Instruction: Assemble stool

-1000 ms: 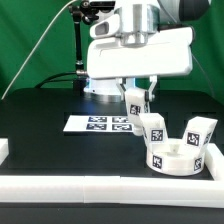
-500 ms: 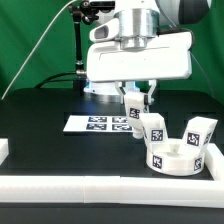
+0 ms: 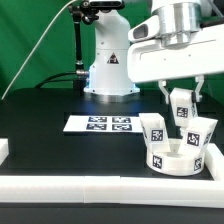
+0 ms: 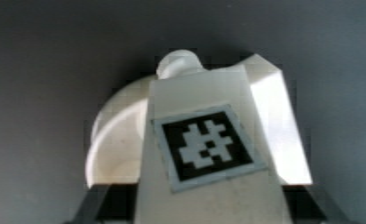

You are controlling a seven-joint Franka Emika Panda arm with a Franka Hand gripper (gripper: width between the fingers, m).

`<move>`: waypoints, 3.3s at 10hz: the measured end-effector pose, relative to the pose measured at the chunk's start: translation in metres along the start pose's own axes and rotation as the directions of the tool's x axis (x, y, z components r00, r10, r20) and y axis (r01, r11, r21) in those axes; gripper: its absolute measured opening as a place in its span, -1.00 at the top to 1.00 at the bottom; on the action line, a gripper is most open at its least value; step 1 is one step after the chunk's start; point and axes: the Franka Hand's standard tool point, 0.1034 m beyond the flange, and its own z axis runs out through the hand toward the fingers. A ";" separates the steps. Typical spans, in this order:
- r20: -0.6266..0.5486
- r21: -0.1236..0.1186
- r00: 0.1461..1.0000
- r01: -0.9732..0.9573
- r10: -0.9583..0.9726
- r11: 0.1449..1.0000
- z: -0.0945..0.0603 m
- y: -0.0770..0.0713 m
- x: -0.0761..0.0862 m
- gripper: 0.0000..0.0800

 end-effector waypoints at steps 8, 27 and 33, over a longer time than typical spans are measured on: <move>0.000 0.025 1.000 -0.002 0.002 1.000 -0.012 -0.012 0.021 0.18; -0.057 -0.027 0.994 0.087 -0.088 0.996 0.015 0.004 0.013 0.18; -0.068 -0.031 0.992 0.100 -0.102 0.994 0.017 0.003 0.010 0.18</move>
Offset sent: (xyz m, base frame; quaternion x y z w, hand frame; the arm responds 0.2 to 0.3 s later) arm 0.0236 -0.0019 0.0347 0.0139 -0.0112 -0.0286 0.9994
